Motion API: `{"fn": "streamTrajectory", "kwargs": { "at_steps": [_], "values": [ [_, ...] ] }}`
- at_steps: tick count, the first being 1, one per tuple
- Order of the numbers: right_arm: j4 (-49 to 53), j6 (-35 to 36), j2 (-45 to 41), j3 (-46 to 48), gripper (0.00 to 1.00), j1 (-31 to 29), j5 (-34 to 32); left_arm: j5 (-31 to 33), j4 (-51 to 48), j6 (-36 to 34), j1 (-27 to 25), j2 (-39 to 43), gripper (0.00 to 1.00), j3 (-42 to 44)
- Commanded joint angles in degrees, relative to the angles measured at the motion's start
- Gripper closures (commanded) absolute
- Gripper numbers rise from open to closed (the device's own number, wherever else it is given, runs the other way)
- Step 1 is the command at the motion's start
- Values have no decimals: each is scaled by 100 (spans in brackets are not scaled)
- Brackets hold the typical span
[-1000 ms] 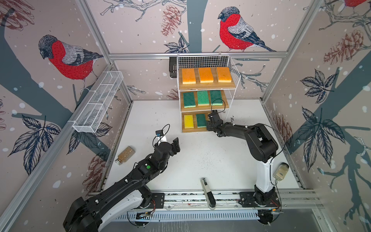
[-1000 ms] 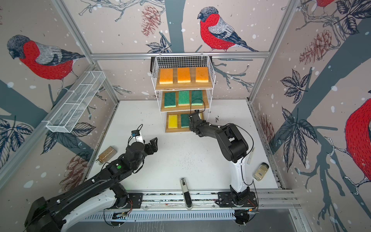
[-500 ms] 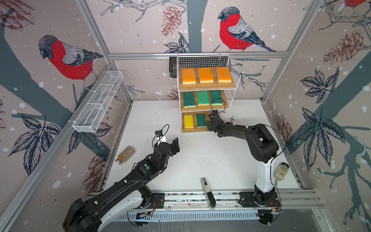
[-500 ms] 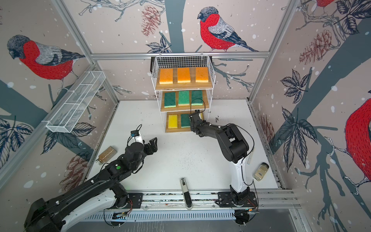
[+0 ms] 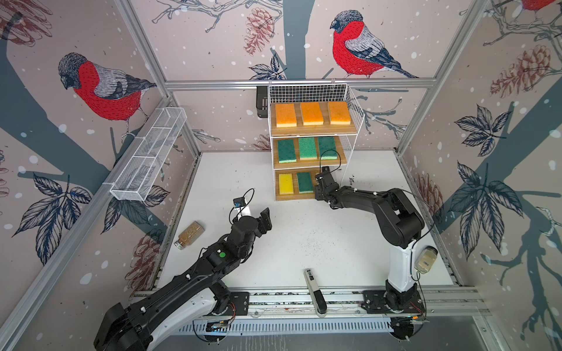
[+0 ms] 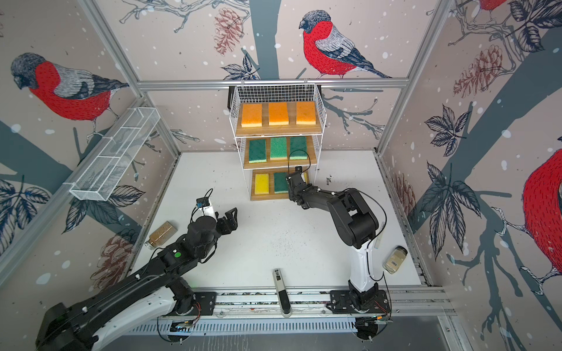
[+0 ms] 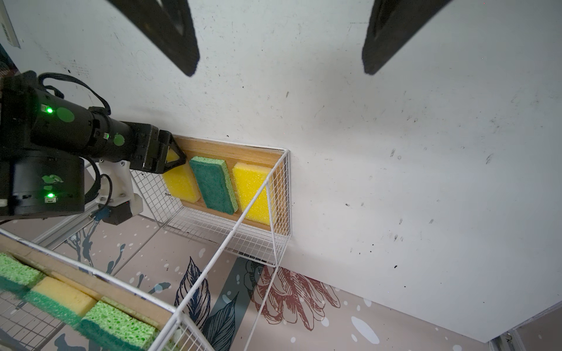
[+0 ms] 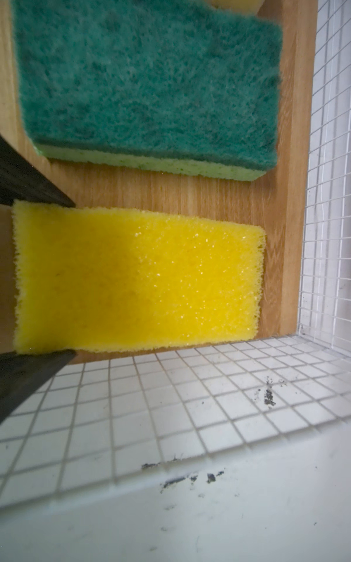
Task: Place and organize the cleaning sponges onto the shelf
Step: 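Open the right gripper to release the yellow sponge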
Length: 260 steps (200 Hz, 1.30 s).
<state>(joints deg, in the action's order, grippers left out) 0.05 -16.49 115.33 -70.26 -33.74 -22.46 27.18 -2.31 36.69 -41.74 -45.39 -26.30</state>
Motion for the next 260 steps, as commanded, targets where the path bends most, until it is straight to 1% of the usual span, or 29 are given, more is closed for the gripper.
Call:
{"fn": "streamTrajectory", "kwargs": {
  "at_steps": [1, 106, 123, 162, 174, 260],
  "values": [
    [29, -21, 21, -47, 31, 2, -149, 68, 46, 39, 8, 8, 15, 11],
    [-7, 6, 98, -121, 31, 25, -127, 102, 2, -10, 8, -80, 15, -59],
    [-36, -9, 87, -111, 28, 25, -83, 104, 6, -21, 4, -55, 15, -67],
    [25, 0, 176, -248, 28, 25, -83, 119, -34, -39, 8, -43, 15, -94],
    [47, -11, 182, -272, 26, 29, -79, 118, -42, -39, 9, -47, 15, -94],
    [115, -48, -117, -79, 20, 16, -213, 80, -95, 5, 8, 2, 15, -96]
  ]
}}
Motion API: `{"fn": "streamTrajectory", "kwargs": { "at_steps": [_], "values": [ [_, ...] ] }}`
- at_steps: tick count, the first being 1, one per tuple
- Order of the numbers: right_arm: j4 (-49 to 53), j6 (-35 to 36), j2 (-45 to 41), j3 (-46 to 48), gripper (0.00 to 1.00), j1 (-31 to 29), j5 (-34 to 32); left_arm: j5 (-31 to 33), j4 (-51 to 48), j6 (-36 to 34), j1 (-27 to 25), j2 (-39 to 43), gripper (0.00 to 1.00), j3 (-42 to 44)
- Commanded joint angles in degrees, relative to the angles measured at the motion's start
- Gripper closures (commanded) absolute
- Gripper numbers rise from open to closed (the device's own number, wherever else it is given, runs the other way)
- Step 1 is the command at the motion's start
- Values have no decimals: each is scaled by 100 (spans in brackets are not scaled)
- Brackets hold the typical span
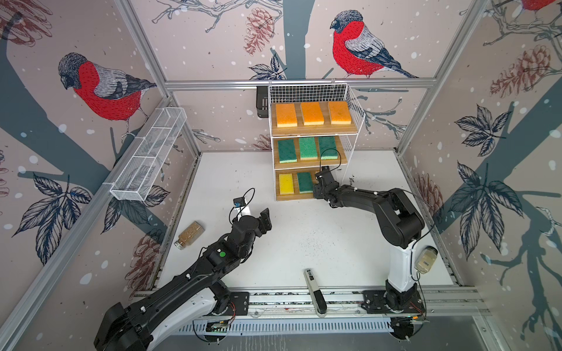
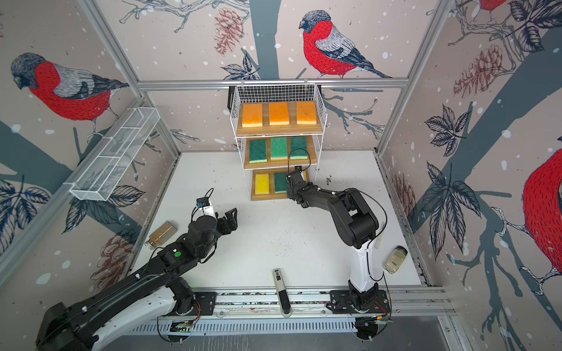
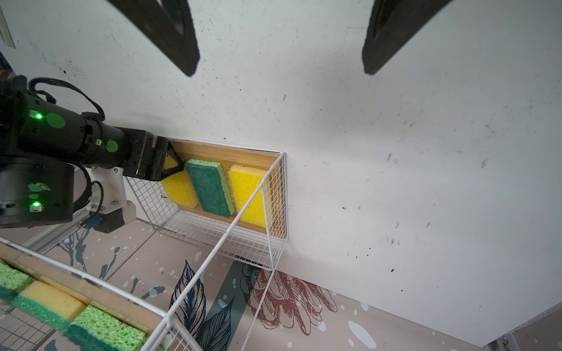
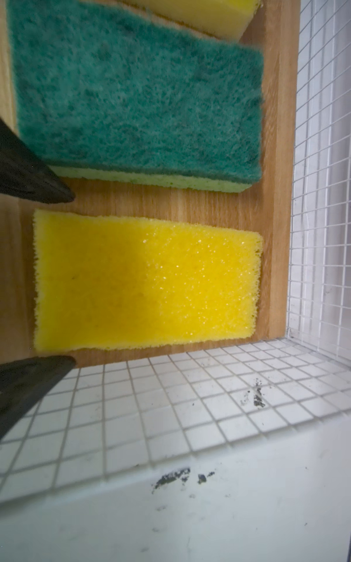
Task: Place and organize the cleaning sponges onto the shelf
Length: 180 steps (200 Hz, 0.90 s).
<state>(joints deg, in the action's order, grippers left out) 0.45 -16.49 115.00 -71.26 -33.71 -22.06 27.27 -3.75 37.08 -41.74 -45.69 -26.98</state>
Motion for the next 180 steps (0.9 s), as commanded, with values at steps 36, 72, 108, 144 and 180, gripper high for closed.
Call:
{"fn": "streamTrajectory", "kwargs": {
  "at_steps": [36, 72, 108, 144, 180],
  "values": [
    [87, -64, -164, 35, 19, -21, -249, 69, 32, -17, 8, 77, 15, -18],
    [94, -105, -180, 59, 19, -89, -255, 54, 19, 0, 12, 64, 15, -15],
    [105, -187, -303, 146, 19, -144, -253, 63, -12, -25, 8, 42, 15, -34],
    [165, -350, -540, 239, 17, -160, -88, 154, -22, -33, 8, -9, 15, -21],
    [194, -332, -921, 468, 16, -265, -146, 231, -99, -67, 12, -68, 15, -66]
  ]
}}
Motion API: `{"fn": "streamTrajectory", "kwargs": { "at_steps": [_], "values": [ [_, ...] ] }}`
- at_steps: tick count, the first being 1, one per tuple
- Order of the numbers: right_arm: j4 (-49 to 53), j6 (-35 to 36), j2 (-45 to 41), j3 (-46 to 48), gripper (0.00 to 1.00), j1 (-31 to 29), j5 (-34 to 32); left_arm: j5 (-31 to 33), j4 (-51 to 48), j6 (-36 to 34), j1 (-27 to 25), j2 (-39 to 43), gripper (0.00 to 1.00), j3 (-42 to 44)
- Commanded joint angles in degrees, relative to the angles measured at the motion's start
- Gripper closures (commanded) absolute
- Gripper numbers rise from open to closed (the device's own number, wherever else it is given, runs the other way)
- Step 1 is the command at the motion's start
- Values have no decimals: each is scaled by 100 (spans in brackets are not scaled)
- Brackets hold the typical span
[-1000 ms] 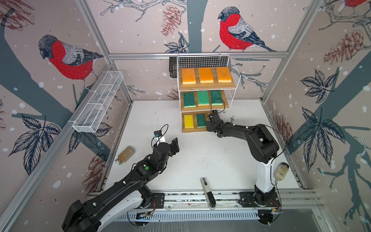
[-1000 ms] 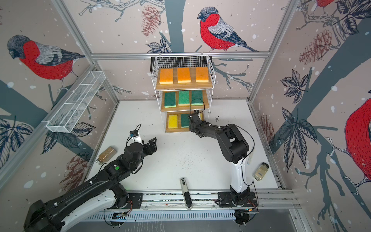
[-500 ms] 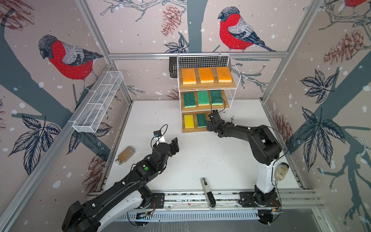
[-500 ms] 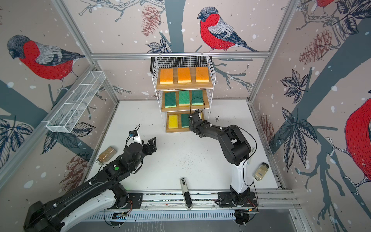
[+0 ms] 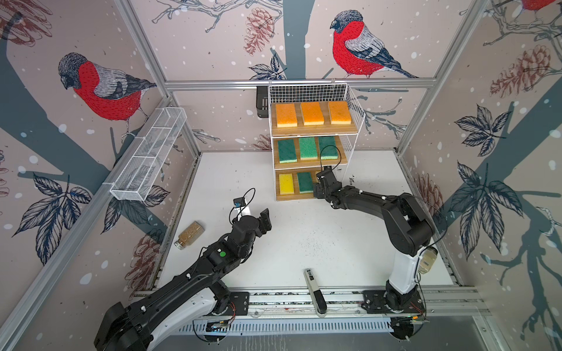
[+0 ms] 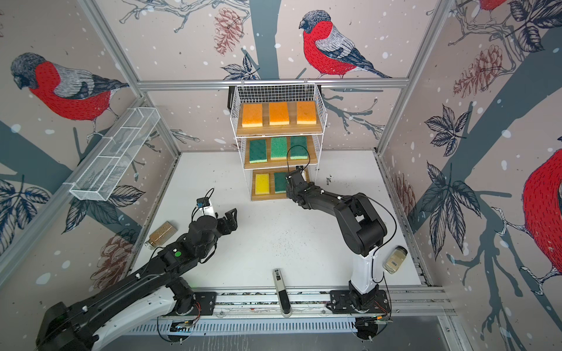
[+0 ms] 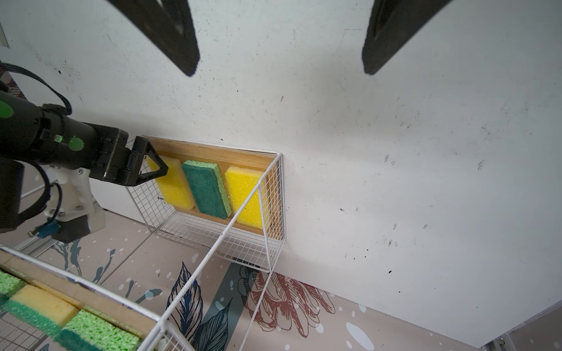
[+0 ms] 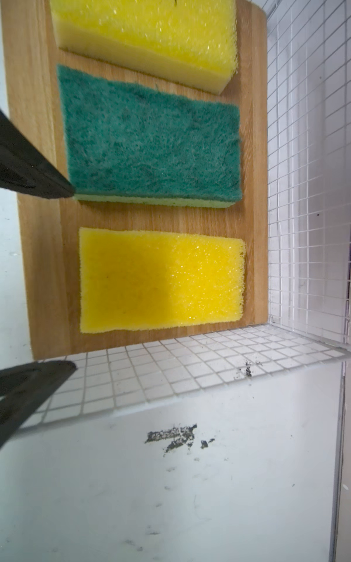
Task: Place and organize the cleaning sponges onto the shelf
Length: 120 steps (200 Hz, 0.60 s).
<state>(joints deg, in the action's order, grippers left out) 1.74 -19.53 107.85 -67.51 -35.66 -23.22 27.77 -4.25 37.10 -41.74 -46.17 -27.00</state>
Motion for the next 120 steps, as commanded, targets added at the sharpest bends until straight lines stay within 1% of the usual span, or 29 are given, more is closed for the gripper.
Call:
{"fn": "streamTrajectory", "kwargs": {
  "at_steps": [1, 35, 120],
  "values": [
    [73, -26, -218, 90, 16, -72, -32, 187, -54, -70, 10, -26, 15, -66],
    [143, -55, -590, 334, 15, -210, -50, 353, -194, -130, 8, -66, 15, -102],
    [254, -89, -2056, 1373, 10, -503, -139, 736, -601, -263, 12, -139, 14, -267]
  ]
}}
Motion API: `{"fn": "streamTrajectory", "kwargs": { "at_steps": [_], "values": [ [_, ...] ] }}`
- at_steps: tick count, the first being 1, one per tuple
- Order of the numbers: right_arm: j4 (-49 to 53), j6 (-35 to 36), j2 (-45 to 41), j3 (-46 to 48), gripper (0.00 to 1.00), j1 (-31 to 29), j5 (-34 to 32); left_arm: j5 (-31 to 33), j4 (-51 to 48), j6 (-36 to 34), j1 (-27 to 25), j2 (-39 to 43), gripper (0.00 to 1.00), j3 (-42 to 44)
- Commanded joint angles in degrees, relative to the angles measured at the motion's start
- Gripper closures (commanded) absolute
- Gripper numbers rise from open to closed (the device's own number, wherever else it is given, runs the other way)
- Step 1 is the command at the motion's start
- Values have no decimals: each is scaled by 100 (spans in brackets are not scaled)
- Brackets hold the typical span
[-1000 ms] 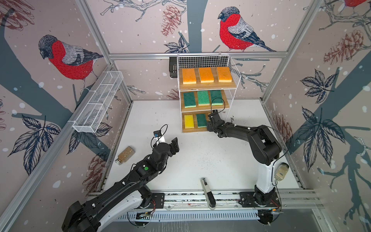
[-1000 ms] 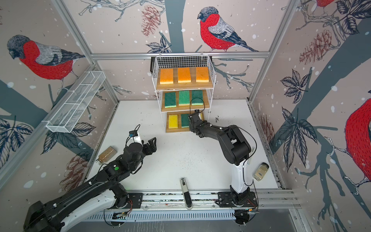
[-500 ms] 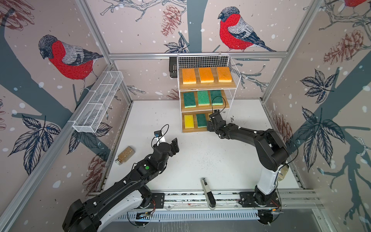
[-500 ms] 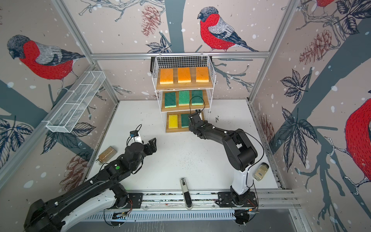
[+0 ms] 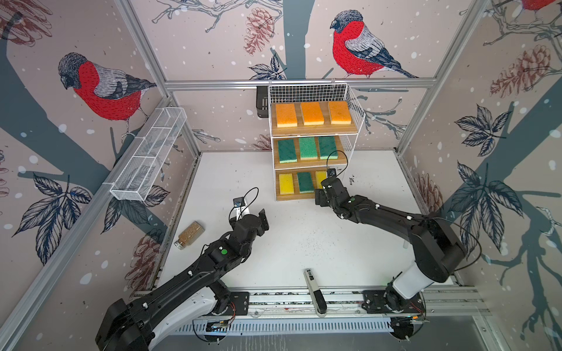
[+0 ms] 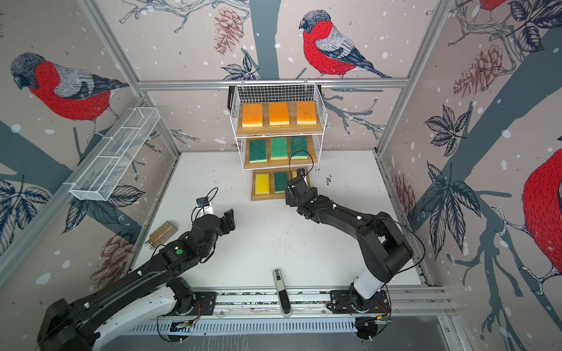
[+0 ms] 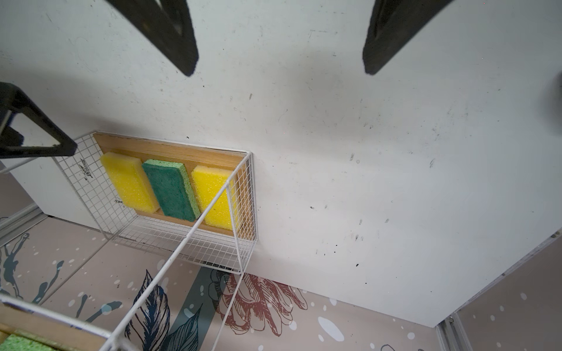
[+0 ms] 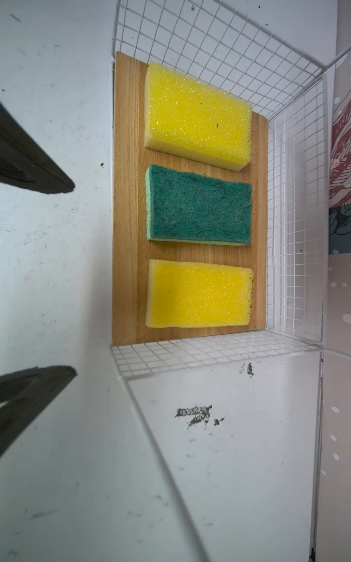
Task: Place and organize the cleaning sponges onto the shelf
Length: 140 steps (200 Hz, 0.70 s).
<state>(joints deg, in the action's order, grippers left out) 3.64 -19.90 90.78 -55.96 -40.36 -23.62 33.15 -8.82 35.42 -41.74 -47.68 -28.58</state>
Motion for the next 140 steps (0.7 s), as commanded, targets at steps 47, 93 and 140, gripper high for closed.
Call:
{"fn": "streamTrajectory", "kwargs": {
  "at_steps": [47, 93, 140],
  "values": [
    [307, 272, -1423, 848, 5, -3, -171, 573, -510, -91, 16, -118, 12, -425],
    [470, 465, -2353, 1288, 0, 274, -118, 348, -350, -77, 21, -272, 11, -636],
    [309, 502, -3181, 1722, 0, 802, -55, 545, -374, -295, 43, -781, 2, -987]
  ]
}}
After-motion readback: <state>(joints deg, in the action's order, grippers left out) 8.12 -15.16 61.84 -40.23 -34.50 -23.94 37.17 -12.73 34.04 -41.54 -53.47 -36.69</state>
